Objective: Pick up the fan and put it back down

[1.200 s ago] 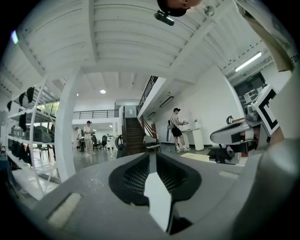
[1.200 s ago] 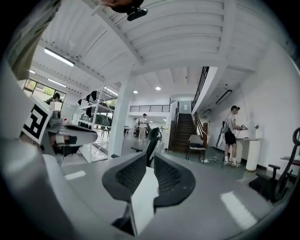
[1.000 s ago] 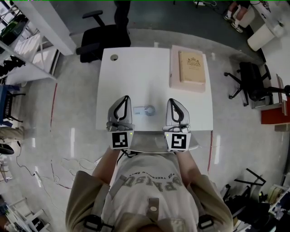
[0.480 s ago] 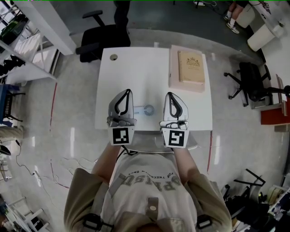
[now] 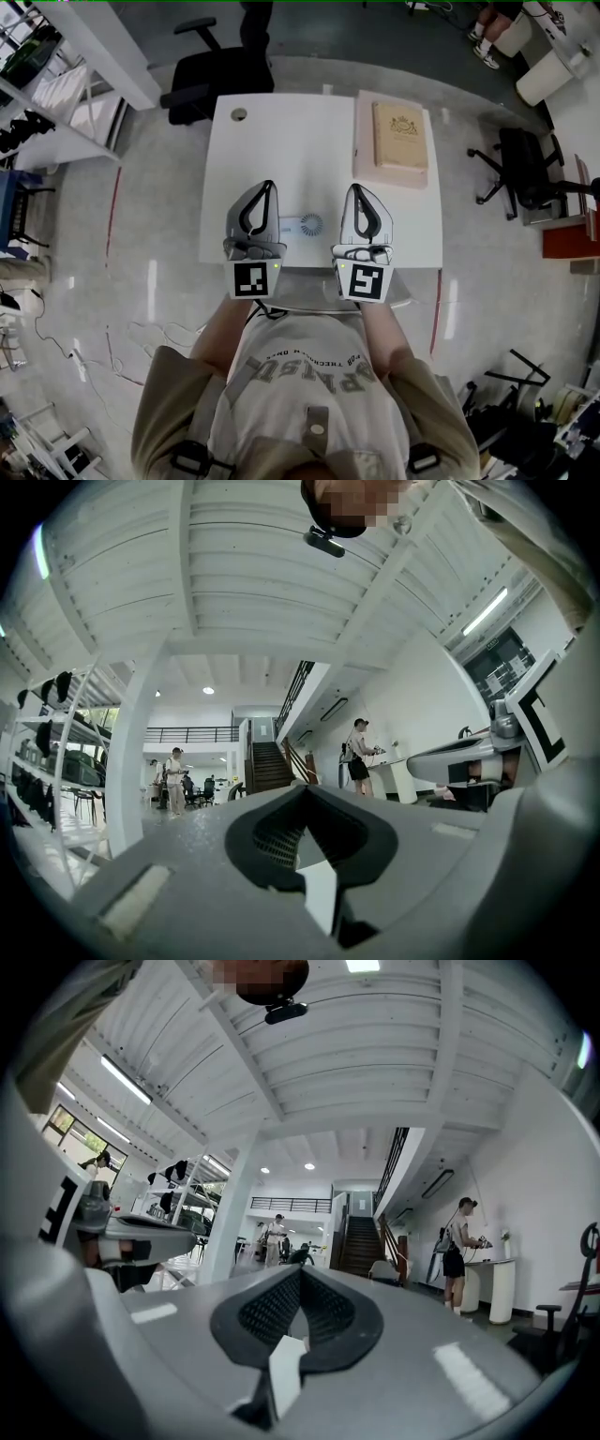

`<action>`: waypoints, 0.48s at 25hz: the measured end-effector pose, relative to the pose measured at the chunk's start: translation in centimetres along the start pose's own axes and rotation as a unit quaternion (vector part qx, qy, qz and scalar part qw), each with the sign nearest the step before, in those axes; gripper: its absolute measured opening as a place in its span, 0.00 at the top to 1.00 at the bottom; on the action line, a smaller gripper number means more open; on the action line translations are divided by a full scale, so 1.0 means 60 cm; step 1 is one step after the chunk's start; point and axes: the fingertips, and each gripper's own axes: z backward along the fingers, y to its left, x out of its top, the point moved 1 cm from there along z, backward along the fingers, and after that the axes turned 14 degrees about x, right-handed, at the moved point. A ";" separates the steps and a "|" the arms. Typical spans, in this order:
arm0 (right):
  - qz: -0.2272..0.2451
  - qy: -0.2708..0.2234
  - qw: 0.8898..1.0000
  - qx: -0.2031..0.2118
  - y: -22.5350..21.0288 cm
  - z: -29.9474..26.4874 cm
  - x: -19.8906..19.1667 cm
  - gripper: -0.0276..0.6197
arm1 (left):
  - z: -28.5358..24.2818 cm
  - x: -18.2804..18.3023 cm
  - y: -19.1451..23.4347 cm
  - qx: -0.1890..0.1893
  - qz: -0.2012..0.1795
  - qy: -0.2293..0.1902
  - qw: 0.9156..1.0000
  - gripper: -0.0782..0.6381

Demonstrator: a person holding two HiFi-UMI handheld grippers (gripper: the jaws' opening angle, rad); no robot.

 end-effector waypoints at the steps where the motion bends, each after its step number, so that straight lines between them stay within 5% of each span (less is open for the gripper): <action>1: -0.003 0.002 1.000 0.000 0.002 0.000 -0.002 0.96 | 0.001 0.000 0.001 0.001 0.002 0.001 1.000 0.87; 12: 0.001 0.002 1.000 0.009 0.013 -0.004 0.002 0.96 | 0.004 -0.006 0.018 0.000 -0.009 0.006 1.000 0.88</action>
